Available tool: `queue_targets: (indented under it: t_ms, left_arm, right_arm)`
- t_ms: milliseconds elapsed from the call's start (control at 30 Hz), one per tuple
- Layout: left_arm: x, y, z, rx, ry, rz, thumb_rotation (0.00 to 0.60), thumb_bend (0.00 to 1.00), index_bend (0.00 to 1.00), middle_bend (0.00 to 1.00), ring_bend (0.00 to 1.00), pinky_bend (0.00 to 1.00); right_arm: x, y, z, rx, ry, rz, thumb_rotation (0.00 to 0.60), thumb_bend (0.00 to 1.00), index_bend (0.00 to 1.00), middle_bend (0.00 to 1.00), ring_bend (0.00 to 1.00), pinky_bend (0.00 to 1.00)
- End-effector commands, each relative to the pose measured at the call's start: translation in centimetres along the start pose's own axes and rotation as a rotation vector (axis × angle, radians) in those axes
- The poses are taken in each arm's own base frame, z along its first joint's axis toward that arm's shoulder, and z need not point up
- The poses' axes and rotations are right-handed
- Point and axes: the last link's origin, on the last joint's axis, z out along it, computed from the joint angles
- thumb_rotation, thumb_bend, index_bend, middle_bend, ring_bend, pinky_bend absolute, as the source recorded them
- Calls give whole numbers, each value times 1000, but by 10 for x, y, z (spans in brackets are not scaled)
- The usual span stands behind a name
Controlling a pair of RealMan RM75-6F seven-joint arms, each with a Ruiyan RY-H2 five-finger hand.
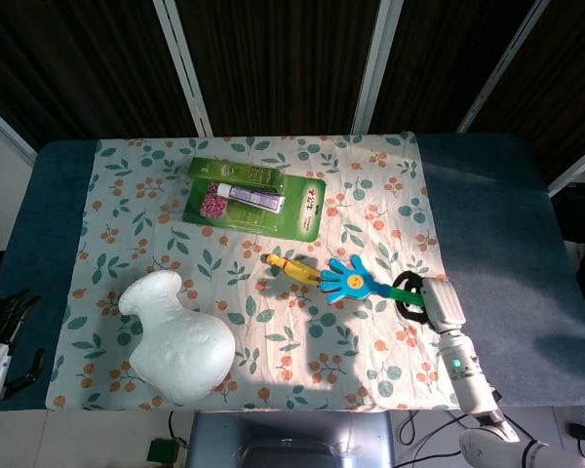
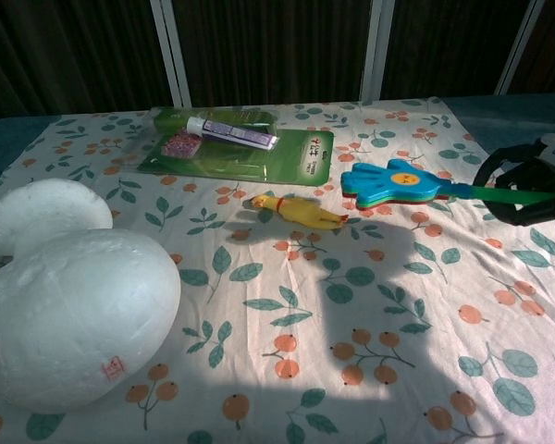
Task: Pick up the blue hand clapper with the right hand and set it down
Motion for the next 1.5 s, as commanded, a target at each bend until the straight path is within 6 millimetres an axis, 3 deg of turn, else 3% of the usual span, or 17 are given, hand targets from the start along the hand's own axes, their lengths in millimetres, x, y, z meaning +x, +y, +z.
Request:
queue_targets:
  t_ms: [33,267,367,467,533,733,933,1100,1300,1500]
  left_arm:
    - [-1,0,0,1,-1,1,600,466,0,0,0,90]
    - [-1,1,1,3,0,5,600,465,0,0,0,90]
    - [-2,1,1,3,-2,6,600,465,0,0,0,90]
    - [-2,1,2,4,-4,6,600,466,0,0,0,90]
    - [-2,1,2,4,-5,6,600,465,0,0,0,91]
    - [-3,1,2,3,-6,5,600,467,0,0,0,90]
    - [-3,1,2,2,-8,5,600,466,0,0,0,90]
    - [-4,1,3,4,-10,5,600,468,0,0,0,90]
    - [-4,2,3,1,-13,4,600,468,0,0,0,90]
    - [-5,2,4,0,-17,4,600,468,0,0,0,90]
  right_arm:
    - [11,0,-1,100,105,126,600,508,899,828,905,998]
    - [21,-9,-5,229,200,173,600,507,888,841,922,1000]
    - [33,-23,-13,378,324,314,600,506,875,844,932,1000]
    - [35,-22,-12,438,365,355,600,506,868,845,943,1000]
    - [31,-17,-7,412,325,303,600,506,865,845,954,1000]
    - [13,4,7,196,31,-85,600,506,864,846,960,1000]
    - [8,0,1,142,-18,-161,600,506,865,846,961,1000]
    - [19,-13,-5,182,60,2,600,507,864,847,960,1000]
    - [46,-30,-21,309,374,353,600,506,864,847,961,1000]
    - [42,-26,-18,302,374,387,600,506,865,848,961,1000]
